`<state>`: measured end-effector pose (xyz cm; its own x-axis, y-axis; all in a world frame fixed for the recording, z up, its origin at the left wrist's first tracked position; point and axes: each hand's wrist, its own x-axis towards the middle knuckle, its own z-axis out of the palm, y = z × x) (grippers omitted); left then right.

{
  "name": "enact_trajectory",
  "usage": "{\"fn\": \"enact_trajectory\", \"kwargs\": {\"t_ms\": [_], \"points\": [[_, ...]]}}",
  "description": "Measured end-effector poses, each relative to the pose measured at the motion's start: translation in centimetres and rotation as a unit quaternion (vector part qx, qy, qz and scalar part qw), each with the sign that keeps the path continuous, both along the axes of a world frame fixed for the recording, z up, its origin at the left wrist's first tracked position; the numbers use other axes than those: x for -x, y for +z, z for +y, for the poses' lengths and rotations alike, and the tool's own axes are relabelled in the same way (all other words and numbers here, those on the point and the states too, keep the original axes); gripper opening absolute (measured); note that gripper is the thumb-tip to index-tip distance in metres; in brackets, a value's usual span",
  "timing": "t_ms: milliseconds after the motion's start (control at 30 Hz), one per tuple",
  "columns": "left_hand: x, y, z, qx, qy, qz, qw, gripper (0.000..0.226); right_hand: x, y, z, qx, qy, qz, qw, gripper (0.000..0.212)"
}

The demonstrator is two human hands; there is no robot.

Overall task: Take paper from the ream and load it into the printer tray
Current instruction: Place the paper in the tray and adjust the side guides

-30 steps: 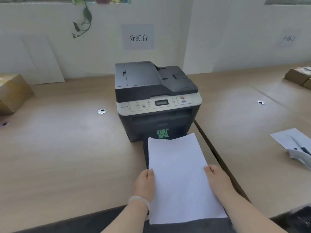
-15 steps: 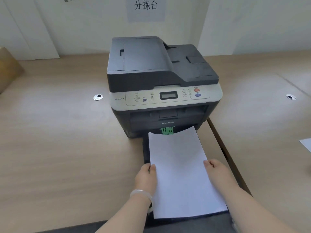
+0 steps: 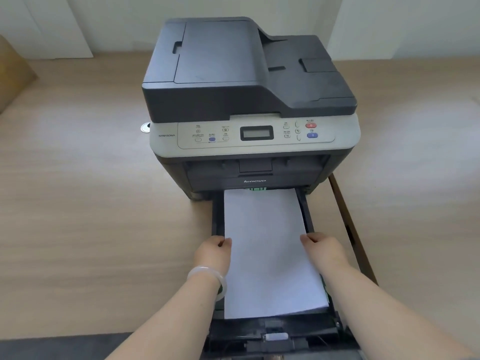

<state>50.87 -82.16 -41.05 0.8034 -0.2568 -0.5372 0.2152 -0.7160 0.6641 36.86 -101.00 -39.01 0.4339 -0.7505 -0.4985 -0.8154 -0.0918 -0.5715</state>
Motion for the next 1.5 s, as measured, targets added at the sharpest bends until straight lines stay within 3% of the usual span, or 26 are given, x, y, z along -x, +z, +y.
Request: {"fn": "enact_trajectory", "kwargs": {"t_ms": [200, 633, 900, 1167, 1500], "points": [[-0.1, 0.3, -0.1, -0.004, -0.009, 0.023, 1.000, 0.024, -0.2, -0.4, -0.1, 0.012, 0.038, 0.033, 0.999, 0.036], [-0.4, 0.9, 0.0, 0.042, 0.021, 0.001, 0.999, 0.035, 0.8, -0.5, 0.4, -0.005, -0.025, -0.051, 0.998, 0.040], [0.1, 1.3, 0.9, 0.076, 0.045, 0.004, 0.996, 0.019, 1.4, -0.3, 1.2, -0.007, -0.034, -0.086, 0.996, 0.041], [-0.5, 1.6, 0.5, 0.032, 0.005, 0.017, 0.999, 0.035, 0.3, -0.1, 0.8, 0.016, -0.005, -0.022, 1.000, 0.038], [-1.2, 1.6, -1.1, -0.031, 0.006, 0.051, 0.998, 0.026, -1.3, 0.7, 0.5, 0.040, 0.054, 0.053, 0.996, 0.039]]}}
